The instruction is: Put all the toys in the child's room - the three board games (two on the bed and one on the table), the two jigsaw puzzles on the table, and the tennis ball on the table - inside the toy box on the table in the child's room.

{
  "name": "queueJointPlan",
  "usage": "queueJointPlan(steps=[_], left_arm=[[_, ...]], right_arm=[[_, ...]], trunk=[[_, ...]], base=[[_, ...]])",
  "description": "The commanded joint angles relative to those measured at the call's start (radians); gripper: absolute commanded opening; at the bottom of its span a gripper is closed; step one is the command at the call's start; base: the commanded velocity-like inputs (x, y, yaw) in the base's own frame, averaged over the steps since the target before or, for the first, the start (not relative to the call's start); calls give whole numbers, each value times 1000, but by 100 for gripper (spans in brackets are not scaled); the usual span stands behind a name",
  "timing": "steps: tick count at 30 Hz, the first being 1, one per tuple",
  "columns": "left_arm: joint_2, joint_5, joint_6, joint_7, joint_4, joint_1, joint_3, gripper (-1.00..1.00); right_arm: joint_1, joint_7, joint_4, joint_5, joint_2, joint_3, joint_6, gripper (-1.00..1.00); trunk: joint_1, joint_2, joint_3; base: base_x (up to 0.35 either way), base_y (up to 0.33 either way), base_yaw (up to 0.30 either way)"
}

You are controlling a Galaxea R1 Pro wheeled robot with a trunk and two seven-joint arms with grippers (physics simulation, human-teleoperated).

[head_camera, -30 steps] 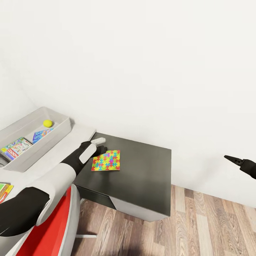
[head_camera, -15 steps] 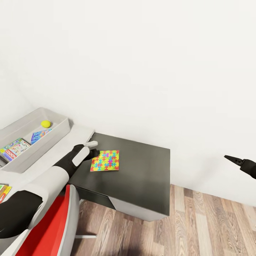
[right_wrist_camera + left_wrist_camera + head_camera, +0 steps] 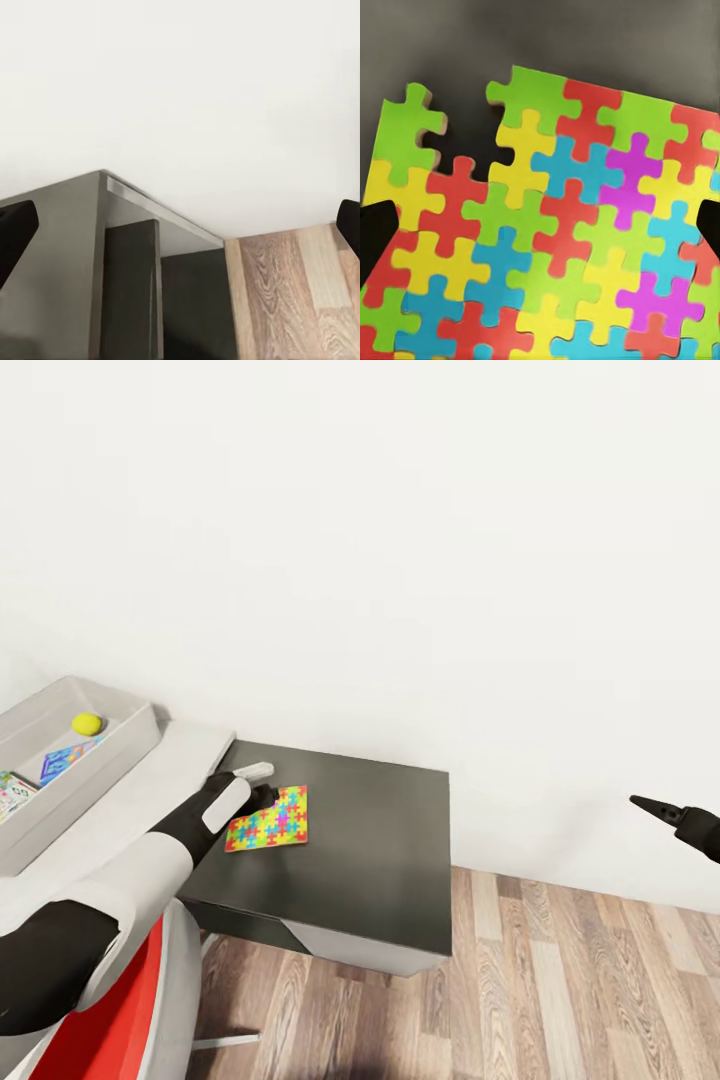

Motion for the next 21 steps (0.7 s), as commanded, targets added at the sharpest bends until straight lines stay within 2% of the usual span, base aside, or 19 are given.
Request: queueJointPlan(steps=[1, 6, 18, 21], left_arm=[[2, 10, 1, 9, -2, 1, -8, 100], [1, 10, 2, 8, -2, 6, -7, 100], [4, 7, 5, 21, -16, 5, -7, 100], [17, 6, 5, 23, -16, 7, -6, 100]], right_arm=[[-1, 19, 0, 10, 0, -1, 5, 100], [-1, 52, 0, 11, 0, -1, 5, 100], [-1, 61, 0, 11, 0, -1, 5, 100], [0, 61, 0, 11, 0, -1, 5, 100]], trunk=[[0, -2, -1], [0, -2, -1], [0, -2, -1], [0, -2, -1]], base=[[0, 0, -37], [0, 0, -18], [0, 0, -2], [0, 0, 0]])
